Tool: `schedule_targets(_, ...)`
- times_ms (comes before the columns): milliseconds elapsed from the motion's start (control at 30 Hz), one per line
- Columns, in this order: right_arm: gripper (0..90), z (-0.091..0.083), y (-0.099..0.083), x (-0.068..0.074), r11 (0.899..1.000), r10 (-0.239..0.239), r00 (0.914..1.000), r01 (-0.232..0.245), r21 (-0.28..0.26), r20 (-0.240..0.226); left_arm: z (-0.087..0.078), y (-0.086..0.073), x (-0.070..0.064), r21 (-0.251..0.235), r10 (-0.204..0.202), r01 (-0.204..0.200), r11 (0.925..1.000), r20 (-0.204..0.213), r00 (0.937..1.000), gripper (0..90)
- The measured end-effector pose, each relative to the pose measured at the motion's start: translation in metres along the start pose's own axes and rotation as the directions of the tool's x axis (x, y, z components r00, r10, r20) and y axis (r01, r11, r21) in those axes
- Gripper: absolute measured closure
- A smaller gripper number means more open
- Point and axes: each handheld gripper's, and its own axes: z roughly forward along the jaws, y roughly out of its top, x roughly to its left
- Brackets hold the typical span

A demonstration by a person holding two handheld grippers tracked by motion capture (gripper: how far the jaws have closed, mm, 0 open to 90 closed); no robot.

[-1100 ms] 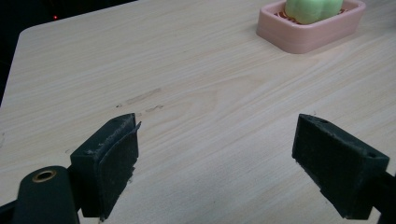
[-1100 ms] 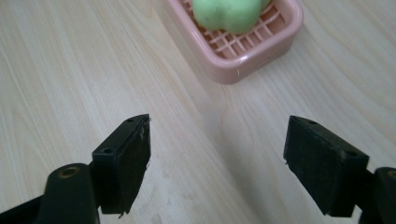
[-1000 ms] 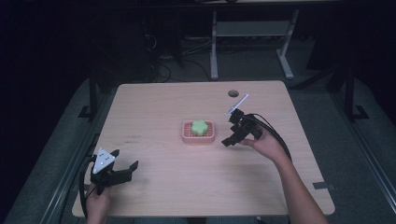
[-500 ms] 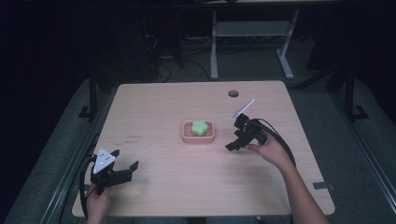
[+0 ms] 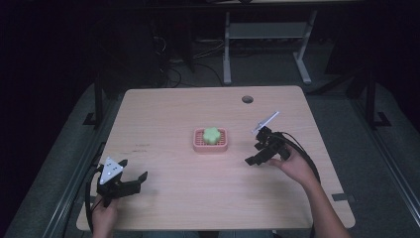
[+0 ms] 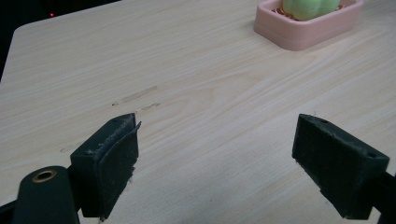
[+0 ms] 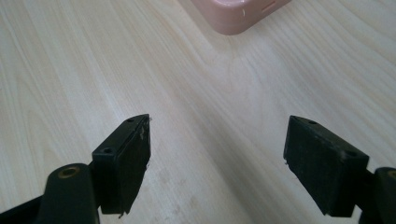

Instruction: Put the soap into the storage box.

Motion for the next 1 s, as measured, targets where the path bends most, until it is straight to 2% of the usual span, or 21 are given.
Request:
schedule_targets(167, 22.5, 0.000, -0.009, -0.002, 1.000, 0.006, 1.0000, -0.006, -0.006, -0.004, 0.000, 0.000, 0.000, 0.002, -0.001, 0.001, 1.0000, 0.001, 1.0000, 14.2)
schedule_targets(267, 22.3, 0.000, -0.014, -0.002, 1.000, 0.013, 0.9999, -0.013, 0.011, 0.001, 0.000, 0.000, 0.000, 0.004, -0.003, 0.003, 1.0000, 0.002, 1.0000, 14.2)
schedule_targets(500, 22.4, -0.001, -0.028, -0.002, 1.000, 0.025, 0.9996, -0.025, -0.009, -0.012, 0.001, 0.000, -0.001, 0.005, 0.002, -0.002, 1.0000, 0.009, 1.0000, 14.2)
schedule_targets(567, 22.4, -0.002, -0.031, -0.002, 1.000, 0.024, 0.9997, -0.024, -0.001, -0.005, 0.001, 0.000, -0.001, 0.005, 0.003, -0.003, 1.0000, 0.009, 1.0000, 14.2)
schedule_targets(1000, 22.4, -0.007, -0.054, 0.001, 0.999, 0.040, 0.9992, -0.040, -0.035, -0.004, 0.002, 0.000, -0.002, 0.009, -0.001, 0.001, 1.0000, 0.017, 0.9998, 14.2)
